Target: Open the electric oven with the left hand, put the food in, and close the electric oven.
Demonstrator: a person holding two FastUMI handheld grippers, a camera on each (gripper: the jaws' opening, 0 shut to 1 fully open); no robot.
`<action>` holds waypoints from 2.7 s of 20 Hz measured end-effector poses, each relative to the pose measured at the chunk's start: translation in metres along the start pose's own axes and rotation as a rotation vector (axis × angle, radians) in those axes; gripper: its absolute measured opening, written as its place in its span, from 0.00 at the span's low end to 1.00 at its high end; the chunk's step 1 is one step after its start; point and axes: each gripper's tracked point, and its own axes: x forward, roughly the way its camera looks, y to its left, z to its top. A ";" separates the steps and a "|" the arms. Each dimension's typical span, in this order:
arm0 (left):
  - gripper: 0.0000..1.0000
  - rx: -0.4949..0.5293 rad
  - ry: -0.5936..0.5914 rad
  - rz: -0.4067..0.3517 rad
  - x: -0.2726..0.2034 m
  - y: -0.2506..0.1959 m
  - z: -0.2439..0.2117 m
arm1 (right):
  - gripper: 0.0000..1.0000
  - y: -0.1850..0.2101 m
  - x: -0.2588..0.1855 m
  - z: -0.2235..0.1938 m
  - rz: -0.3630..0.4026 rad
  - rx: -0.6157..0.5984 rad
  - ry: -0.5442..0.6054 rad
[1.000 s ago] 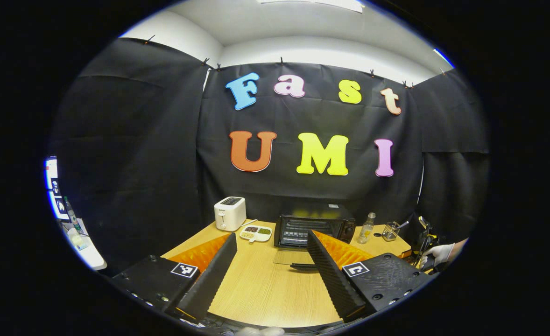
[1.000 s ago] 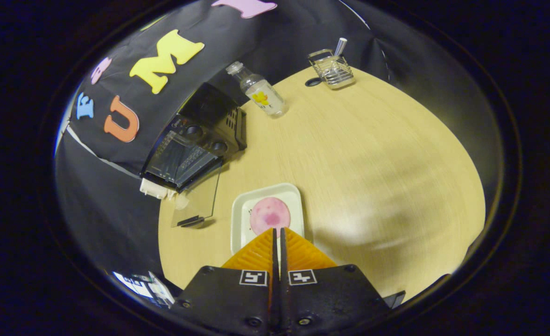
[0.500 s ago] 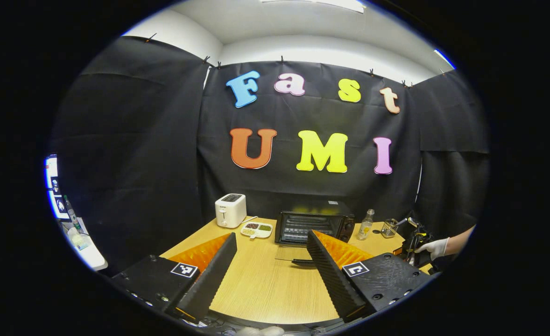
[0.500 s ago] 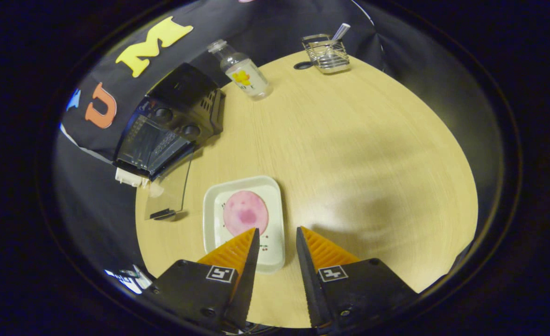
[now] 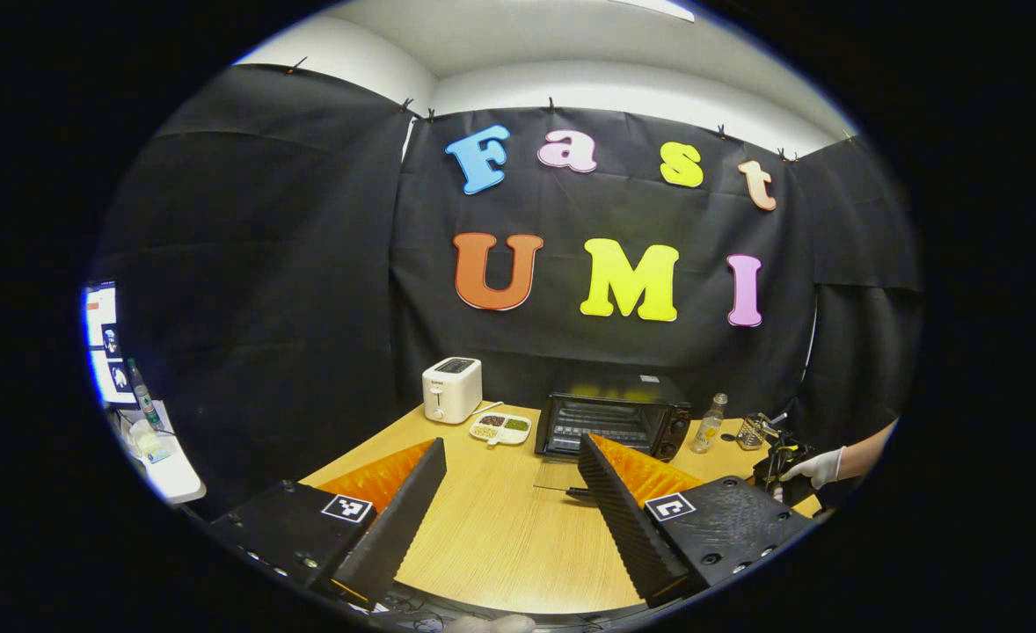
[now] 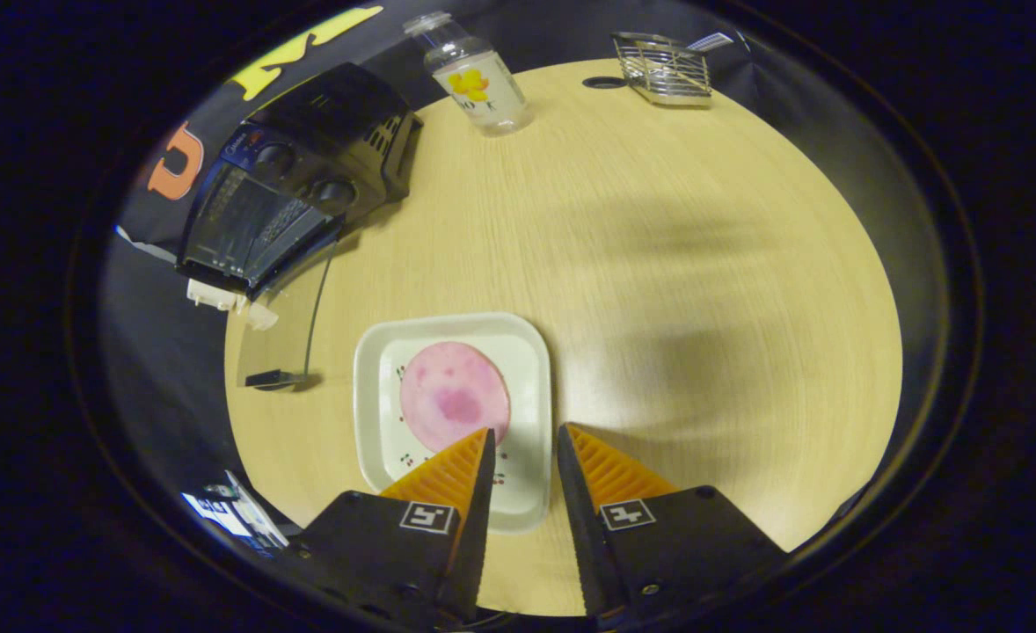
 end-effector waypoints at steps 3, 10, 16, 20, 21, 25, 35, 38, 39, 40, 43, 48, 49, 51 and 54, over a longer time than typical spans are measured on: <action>0.97 -0.012 0.006 0.010 0.002 0.006 -0.005 | 0.26 -0.007 0.000 0.000 -0.055 -0.010 0.024; 0.95 -0.030 0.001 0.020 0.002 0.012 -0.010 | 0.01 -0.014 0.001 0.001 -0.045 0.002 0.029; 0.95 -0.005 0.004 0.008 0.003 0.008 -0.006 | 0.01 -0.014 -0.003 0.000 0.159 0.159 -0.011; 0.95 0.023 0.018 -0.015 0.002 -0.001 -0.003 | 0.01 -0.011 -0.005 0.001 0.306 0.322 -0.072; 0.95 0.030 0.022 -0.023 0.003 -0.004 -0.002 | 0.01 -0.009 -0.007 0.001 0.333 0.348 -0.093; 0.95 0.049 0.028 -0.065 0.002 -0.021 0.001 | 0.04 0.001 -0.035 0.008 0.363 0.376 -0.203; 0.95 0.129 0.072 -0.165 -0.013 -0.047 -0.007 | 0.00 0.117 -0.079 -0.022 0.454 0.514 -0.369; 0.95 0.127 0.082 -0.165 -0.016 -0.045 -0.002 | 0.00 0.150 -0.062 -0.037 0.400 0.578 -0.385; 0.95 0.128 0.082 -0.156 -0.016 -0.041 0.003 | 0.00 0.162 -0.056 -0.040 0.389 0.593 -0.396; 0.95 0.128 0.081 -0.144 -0.016 -0.037 0.006 | 0.04 0.175 -0.049 -0.041 0.385 0.601 -0.402; 0.95 0.126 0.080 -0.099 -0.014 -0.019 0.015 | 0.00 0.215 -0.030 -0.039 0.392 0.592 -0.398; 0.95 0.146 0.108 -0.015 -0.008 0.007 0.012 | 0.00 0.265 -0.004 -0.016 0.415 0.609 -0.383; 0.95 0.148 0.113 -0.001 -0.005 0.010 0.013 | 0.04 0.275 0.001 -0.009 0.425 0.603 -0.380; 0.95 0.151 0.120 0.030 0.003 0.017 0.013 | 0.00 0.287 0.011 0.008 0.434 0.599 -0.374; 0.96 0.136 0.140 0.065 0.027 0.021 0.010 | 0.00 0.297 0.026 0.038 0.422 0.587 -0.374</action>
